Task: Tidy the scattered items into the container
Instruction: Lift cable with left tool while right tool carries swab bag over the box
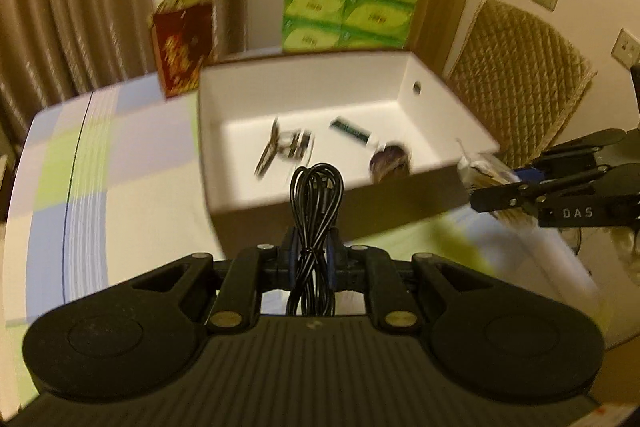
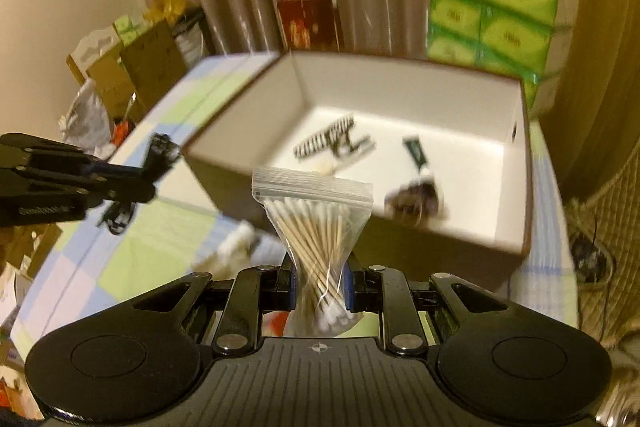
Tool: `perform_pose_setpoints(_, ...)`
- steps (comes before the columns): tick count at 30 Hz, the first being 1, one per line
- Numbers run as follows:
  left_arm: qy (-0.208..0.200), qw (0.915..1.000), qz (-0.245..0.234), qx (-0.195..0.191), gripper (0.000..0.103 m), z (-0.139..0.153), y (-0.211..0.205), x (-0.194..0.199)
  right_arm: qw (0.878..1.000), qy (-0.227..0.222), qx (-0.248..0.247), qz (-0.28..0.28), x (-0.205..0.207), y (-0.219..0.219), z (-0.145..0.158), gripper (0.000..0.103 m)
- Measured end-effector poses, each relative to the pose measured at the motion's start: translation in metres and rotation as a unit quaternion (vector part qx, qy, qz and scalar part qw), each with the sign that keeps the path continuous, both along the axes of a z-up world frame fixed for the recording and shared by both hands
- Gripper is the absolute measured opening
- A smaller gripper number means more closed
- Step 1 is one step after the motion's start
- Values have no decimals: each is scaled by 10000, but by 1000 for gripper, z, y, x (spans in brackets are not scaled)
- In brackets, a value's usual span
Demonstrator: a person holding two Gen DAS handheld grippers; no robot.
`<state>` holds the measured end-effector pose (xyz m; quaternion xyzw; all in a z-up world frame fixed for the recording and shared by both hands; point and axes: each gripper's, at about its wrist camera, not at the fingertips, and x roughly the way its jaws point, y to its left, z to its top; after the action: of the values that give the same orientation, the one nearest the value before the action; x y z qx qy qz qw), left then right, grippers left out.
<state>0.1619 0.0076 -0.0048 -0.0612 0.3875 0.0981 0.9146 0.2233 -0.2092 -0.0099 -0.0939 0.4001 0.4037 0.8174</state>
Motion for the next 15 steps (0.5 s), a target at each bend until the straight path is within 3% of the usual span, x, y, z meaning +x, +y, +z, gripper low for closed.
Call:
perform_pose_setpoints(8, -196, 9996, -136, -171, 10, 15, 9, 70, 9993, -331, 70, -157, 46, 18, 22, 18)
perform_pose_setpoints(15, -188, 9984, -91, -519, 10, 8, 24, 121, 9987, -132, 213, -439, 92, 41, 10, 18)
